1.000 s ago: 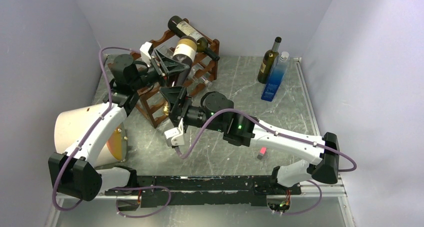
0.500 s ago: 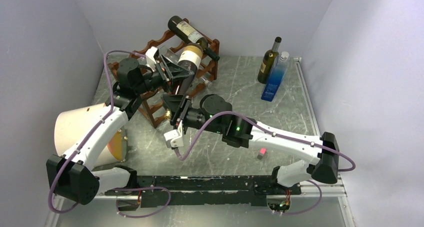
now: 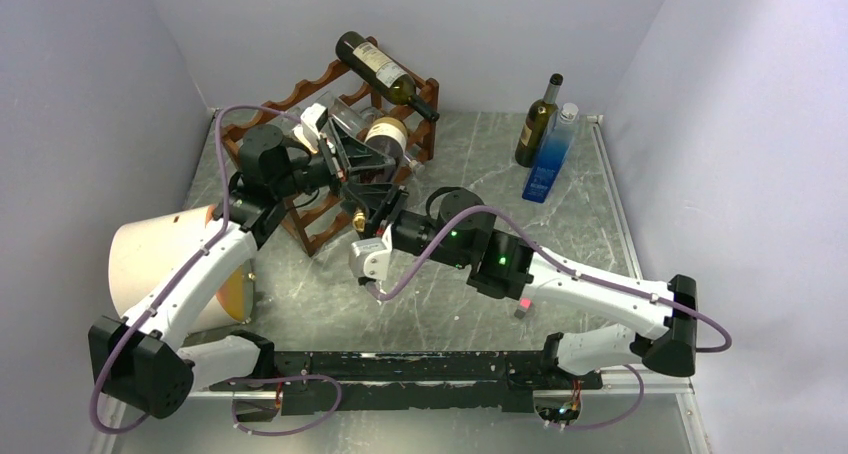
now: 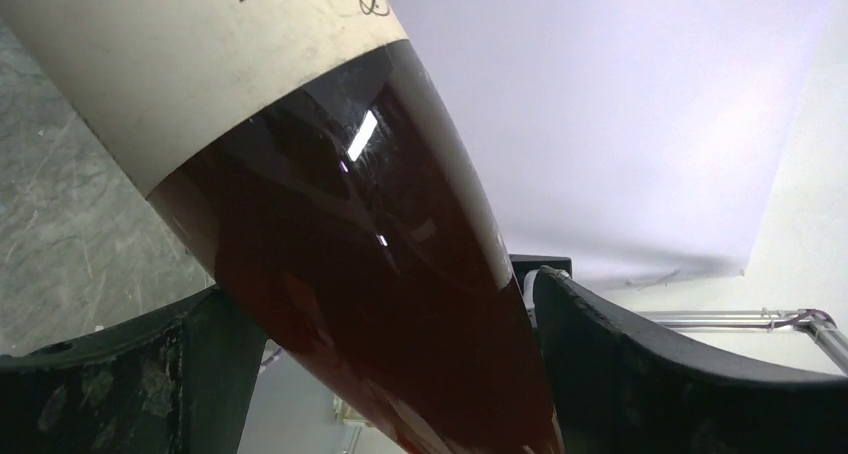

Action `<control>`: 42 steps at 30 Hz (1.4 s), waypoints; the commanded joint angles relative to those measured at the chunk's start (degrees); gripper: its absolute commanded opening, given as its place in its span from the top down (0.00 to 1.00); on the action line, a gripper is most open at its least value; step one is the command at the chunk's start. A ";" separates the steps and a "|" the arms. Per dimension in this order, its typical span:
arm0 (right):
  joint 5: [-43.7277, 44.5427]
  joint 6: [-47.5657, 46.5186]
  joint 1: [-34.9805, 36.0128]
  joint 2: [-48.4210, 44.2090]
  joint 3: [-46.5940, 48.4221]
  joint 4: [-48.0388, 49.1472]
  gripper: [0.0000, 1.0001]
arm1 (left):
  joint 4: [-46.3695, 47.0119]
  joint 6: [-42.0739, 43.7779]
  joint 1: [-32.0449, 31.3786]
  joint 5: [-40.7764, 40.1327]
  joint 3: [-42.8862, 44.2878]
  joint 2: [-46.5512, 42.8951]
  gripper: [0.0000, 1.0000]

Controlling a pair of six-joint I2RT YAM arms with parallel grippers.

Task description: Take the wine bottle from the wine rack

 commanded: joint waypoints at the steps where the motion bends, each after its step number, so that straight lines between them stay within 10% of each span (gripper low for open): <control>1: 3.69 7.00 1.12 -4.67 2.64 6.27 1.00 | 10.13 5.82 0.14 -2.27 3.41 -4.07 0.03; 14: 14.23 20.02 1.24 -15.19 -5.01 7.34 1.00 | -2.61 17.02 0.07 -9.85 6.10 -6.12 0.02; 23: 17.16 24.74 1.24 -13.29 -2.86 9.95 1.00 | 10.43 8.22 -0.01 -2.64 -0.48 -0.63 0.05; 42: 39.41 39.61 -6.31 -16.54 -8.42 6.22 1.00 | -5.82 28.31 0.08 -16.35 4.31 -5.75 0.07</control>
